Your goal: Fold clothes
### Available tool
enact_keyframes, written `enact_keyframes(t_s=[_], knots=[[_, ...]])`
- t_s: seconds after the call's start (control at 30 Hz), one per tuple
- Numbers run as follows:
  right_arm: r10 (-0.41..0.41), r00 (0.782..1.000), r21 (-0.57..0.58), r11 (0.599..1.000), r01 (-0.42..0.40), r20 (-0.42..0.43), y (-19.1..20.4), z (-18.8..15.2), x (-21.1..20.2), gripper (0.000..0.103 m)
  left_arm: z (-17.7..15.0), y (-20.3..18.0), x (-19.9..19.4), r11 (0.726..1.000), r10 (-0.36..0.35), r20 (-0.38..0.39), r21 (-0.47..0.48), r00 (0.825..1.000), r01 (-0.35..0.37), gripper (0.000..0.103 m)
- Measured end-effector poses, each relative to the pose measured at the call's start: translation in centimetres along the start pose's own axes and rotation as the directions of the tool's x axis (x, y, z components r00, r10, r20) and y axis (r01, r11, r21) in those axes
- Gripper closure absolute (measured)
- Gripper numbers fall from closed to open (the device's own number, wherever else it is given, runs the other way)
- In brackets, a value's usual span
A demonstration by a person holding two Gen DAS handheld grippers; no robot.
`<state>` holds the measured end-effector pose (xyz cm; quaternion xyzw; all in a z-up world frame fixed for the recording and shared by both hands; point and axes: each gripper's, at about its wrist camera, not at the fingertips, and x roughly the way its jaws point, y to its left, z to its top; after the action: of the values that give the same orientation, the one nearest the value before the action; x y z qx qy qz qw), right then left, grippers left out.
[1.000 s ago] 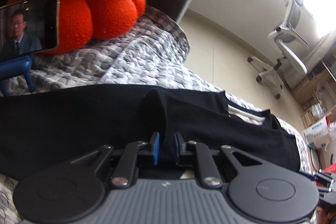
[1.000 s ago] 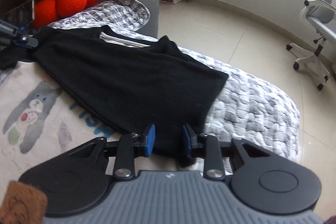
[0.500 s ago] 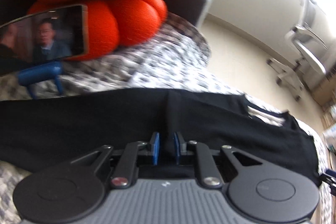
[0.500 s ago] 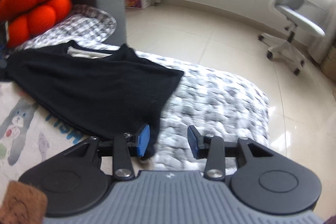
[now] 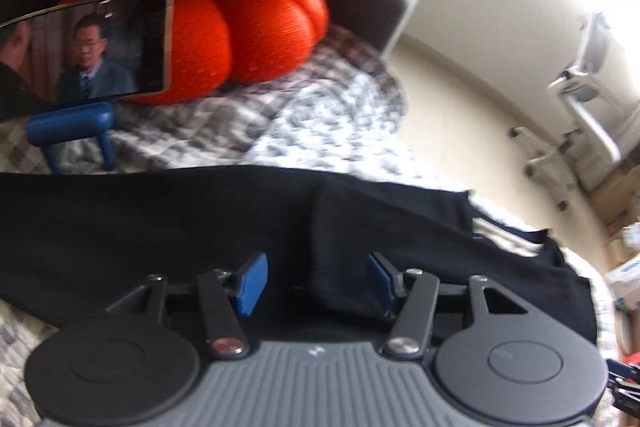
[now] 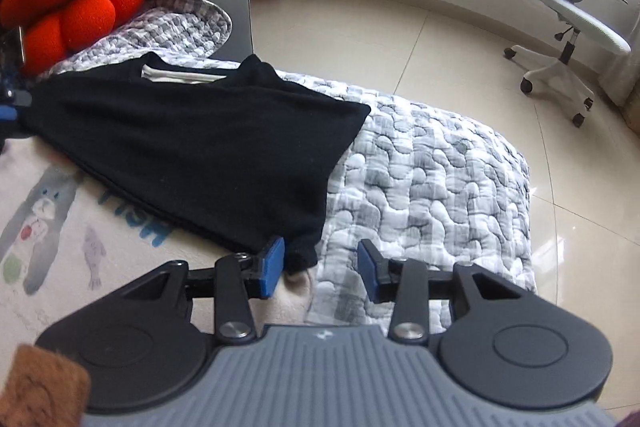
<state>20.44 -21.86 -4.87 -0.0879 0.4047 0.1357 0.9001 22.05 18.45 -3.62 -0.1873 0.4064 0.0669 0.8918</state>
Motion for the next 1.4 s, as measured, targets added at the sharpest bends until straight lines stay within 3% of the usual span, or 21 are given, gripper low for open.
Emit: enact_keyframes(t_s=[0.07, 0.13, 0.23, 0.33, 0.5, 0.73, 0.8, 0.87, 0.97, 1.13, 1.3, 1.4], knots=[[-0.015, 1.000, -0.008, 1.000, 0.015, 0.018, 0.2, 0.2, -0.3, 0.061, 0.2, 0.8, 0.1, 0.999, 0.013, -0.003, -0.034, 1.000, -0.013, 0.048], [-0.016, 0.999, -0.033, 0.999, 0.018, 0.048, 0.7, 0.5, -0.7, 0.061, 0.2, 1.2, -0.2, 0.997, -0.038, -0.012, -0.063, 0.999, 0.037, 0.049], [0.045, 0.994, -0.112, 0.993, -0.034, 0.101, 2.8, 0.8, -1.5, 0.061, -0.1, 0.8, -0.4, 0.991, -0.116, -0.021, -0.071, 0.993, 0.115, 0.049], [0.105, 0.984, -0.222, 0.972, -0.071, 0.145, 5.7, 0.8, -2.0, 0.061, -0.5, 0.0, 0.2, 0.992, -0.120, -0.037, -0.055, 0.992, 0.118, 0.051], [0.143, 0.977, -0.373, 0.925, -0.075, 0.159, 9.6, 0.0, -1.2, 0.061, -0.8, -0.4, 1.2, 0.997, -0.074, -0.050, -0.013, 0.996, 0.074, 0.067], [0.133, 0.981, -0.424, 0.904, -0.062, 0.139, 11.0, 0.0, 0.9, 0.061, -0.5, 0.7, 1.1, 0.992, -0.120, -0.037, -0.052, 0.992, 0.118, 0.088], [0.137, 0.982, -0.428, 0.901, -0.068, 0.132, 11.2, -0.1, 1.2, 0.066, -0.4, 0.9, 1.0, 0.989, -0.138, -0.030, -0.066, 0.990, 0.136, 0.090], [0.130, 0.984, -0.433, 0.899, -0.065, 0.121, 11.3, -0.1, 1.6, 0.086, -0.2, 1.0, 0.6, 0.986, -0.151, -0.022, -0.080, 0.988, 0.149, 0.091], [0.111, 0.984, -0.452, 0.891, -0.036, 0.141, 11.3, -0.3, 1.7, 0.099, -0.1, 0.9, 0.0, 0.985, -0.153, -0.019, -0.085, 0.988, 0.151, 0.092], [0.134, 0.980, -0.469, 0.882, -0.050, 0.149, 10.8, -0.1, 0.1, 0.099, -0.3, 0.7, 0.0, 0.991, -0.123, -0.048, -0.056, 0.991, 0.120, 0.092], [0.119, 0.989, -0.485, 0.872, -0.062, 0.088, 10.8, -0.9, 1.3, 0.099, -0.6, 0.6, 0.1, 0.996, -0.092, -0.076, -0.027, 0.993, 0.090, 0.092], [0.118, 0.988, -0.487, 0.872, -0.056, 0.097, 11.1, -0.8, 1.2, 0.098, -0.7, 0.5, 0.1, 0.997, -0.073, -0.092, -0.009, 0.993, 0.073, 0.089]])
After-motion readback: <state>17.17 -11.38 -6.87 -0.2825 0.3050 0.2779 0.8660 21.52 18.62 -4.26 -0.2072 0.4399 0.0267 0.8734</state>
